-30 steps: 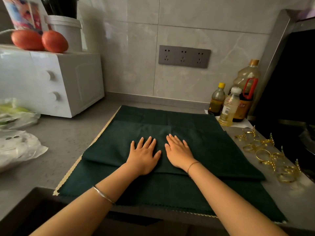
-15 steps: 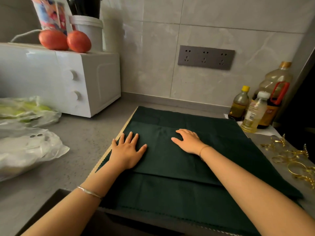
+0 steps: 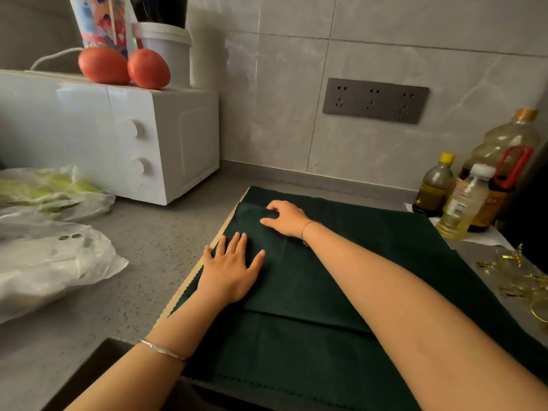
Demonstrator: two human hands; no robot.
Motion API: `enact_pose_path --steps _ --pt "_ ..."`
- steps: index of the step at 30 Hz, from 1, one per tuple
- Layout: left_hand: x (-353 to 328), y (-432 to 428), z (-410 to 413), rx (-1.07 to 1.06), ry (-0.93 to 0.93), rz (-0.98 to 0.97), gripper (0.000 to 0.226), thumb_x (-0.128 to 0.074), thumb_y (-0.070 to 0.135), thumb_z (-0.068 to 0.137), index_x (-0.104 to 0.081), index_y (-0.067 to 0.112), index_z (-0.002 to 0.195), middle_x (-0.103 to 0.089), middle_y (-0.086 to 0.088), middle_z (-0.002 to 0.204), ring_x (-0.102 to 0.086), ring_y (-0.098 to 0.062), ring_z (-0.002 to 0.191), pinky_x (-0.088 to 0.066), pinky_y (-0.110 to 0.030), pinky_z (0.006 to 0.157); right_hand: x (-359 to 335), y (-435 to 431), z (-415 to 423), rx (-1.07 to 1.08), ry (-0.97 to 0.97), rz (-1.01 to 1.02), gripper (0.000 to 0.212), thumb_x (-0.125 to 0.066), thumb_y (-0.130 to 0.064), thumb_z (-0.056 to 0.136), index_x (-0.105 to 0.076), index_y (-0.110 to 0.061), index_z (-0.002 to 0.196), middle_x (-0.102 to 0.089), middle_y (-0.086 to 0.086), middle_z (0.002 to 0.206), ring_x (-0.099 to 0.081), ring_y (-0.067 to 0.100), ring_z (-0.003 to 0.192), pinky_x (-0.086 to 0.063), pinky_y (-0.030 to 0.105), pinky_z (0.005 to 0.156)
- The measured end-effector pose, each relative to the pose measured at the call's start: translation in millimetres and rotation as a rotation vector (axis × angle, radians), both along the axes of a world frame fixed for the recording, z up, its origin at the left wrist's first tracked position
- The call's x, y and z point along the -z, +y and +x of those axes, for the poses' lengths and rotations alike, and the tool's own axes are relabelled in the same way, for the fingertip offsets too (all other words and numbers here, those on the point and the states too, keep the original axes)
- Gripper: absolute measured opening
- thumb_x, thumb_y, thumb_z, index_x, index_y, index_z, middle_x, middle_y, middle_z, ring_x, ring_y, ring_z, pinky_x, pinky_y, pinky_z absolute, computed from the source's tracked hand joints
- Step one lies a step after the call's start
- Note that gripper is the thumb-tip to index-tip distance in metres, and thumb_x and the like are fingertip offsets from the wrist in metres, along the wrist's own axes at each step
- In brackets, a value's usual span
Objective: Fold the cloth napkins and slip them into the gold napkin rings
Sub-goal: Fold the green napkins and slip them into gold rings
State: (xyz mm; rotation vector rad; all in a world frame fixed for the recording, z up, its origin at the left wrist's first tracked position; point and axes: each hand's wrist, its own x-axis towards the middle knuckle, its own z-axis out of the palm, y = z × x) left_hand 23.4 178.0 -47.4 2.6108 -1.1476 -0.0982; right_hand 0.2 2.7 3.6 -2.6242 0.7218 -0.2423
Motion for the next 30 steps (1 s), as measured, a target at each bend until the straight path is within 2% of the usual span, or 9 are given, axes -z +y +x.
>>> enact_pose_path --steps 3,6,9,11,14,17,20,24,30 --pt "2 0 1 -0.040 0.033 -0.152 0.072 -0.013 0.059 0.096 0.009 0.020 0.152 0.008 0.000 0.160 0.001 -0.018 0.148 0.000 -0.042 0.120 -7 19 6 -0.116 -0.116 -0.029 0.028 -0.062 -0.024 0.089 -0.062 -0.015 0.116 -0.063 0.006 0.118 -0.057 0.024 0.111 -0.047 0.040 0.094" --pt "1 2 -1 -0.089 0.084 -0.363 0.072 -0.017 0.056 0.097 0.012 0.019 0.152 0.009 -0.005 0.160 -0.008 -0.022 0.147 -0.011 -0.039 0.120 -13 25 -7 -0.147 -0.191 -0.116 0.011 -0.064 -0.019 0.087 -0.069 -0.020 0.097 -0.069 -0.002 0.099 -0.062 0.018 0.096 -0.051 0.037 0.082" --pt "-6 6 -1 -0.082 0.192 -0.519 0.066 -0.018 0.050 0.100 0.006 0.019 0.152 0.005 -0.002 0.161 -0.009 -0.019 0.147 -0.013 -0.035 0.117 -19 28 -37 -0.163 -0.219 -0.190 0.015 -0.062 -0.019 0.089 -0.070 -0.022 0.100 -0.070 -0.005 0.102 -0.061 0.015 0.099 -0.051 0.036 0.085" --pt "-17 10 -2 -0.031 0.212 -0.544 0.059 -0.016 0.044 0.101 -0.005 0.019 0.153 -0.007 -0.001 0.161 -0.010 -0.016 0.147 -0.011 -0.033 0.118 -24 30 -64 -0.196 -0.189 -0.278 0.020 -0.058 -0.022 0.091 -0.070 -0.024 0.107 -0.069 -0.006 0.109 -0.061 0.014 0.104 -0.049 0.033 0.089" --pt "-28 14 -14 0.061 0.088 -0.404 0.053 -0.013 0.041 0.103 -0.018 0.023 0.152 -0.020 0.003 0.158 -0.015 -0.015 0.146 -0.011 -0.037 0.120 -28 35 -108 -0.241 -0.138 -0.346 0.026 -0.052 -0.024 0.095 -0.066 -0.029 0.116 -0.066 -0.010 0.119 -0.058 0.009 0.111 -0.044 0.026 0.093" --pt "-22 17 -42 0.131 -0.020 -0.117 0.051 -0.012 0.042 0.103 -0.012 0.030 0.153 -0.010 0.004 0.160 -0.005 -0.020 0.148 -0.002 -0.045 0.119 -18 40 -151 -0.262 -0.125 -0.365 0.029 -0.051 -0.023 0.095 -0.064 -0.031 0.120 -0.063 -0.013 0.123 -0.055 0.006 0.116 -0.045 0.026 0.095" --pt "-13 20 -67 0.176 -0.090 0.062 0.052 -0.011 0.042 0.103 -0.003 0.031 0.153 0.000 0.003 0.161 0.004 -0.023 0.148 0.004 -0.048 0.117 -6 42 -187 -0.253 -0.082 -0.350 0.030 -0.052 -0.023 0.095 -0.062 -0.033 0.122 -0.059 -0.016 0.127 -0.050 0.002 0.121 -0.039 0.020 0.100" --pt "-10 23 -84 0.253 -0.135 0.155 0.052 -0.009 0.042 0.103 0.003 0.031 0.152 0.007 0.003 0.161 0.009 -0.025 0.147 0.008 -0.049 0.116 5 42 -222 -0.230 -0.001 -0.338 0.033 -0.047 -0.027 0.097 -0.057 -0.039 0.126 -0.049 -0.024 0.135 -0.040 -0.003 0.128 -0.028 0.013 0.102" --pt "-8 23 -89 0.281 -0.106 0.185 0.054 -0.012 0.046 0.102 0.002 0.033 0.152 0.007 0.005 0.160 0.010 -0.024 0.147 0.009 -0.048 0.116 16 44 -247 -0.209 0.045 -0.274 0.034 -0.044 -0.027 0.099 -0.053 -0.042 0.128 -0.045 -0.025 0.138 -0.037 -0.003 0.130 -0.029 0.017 0.105"
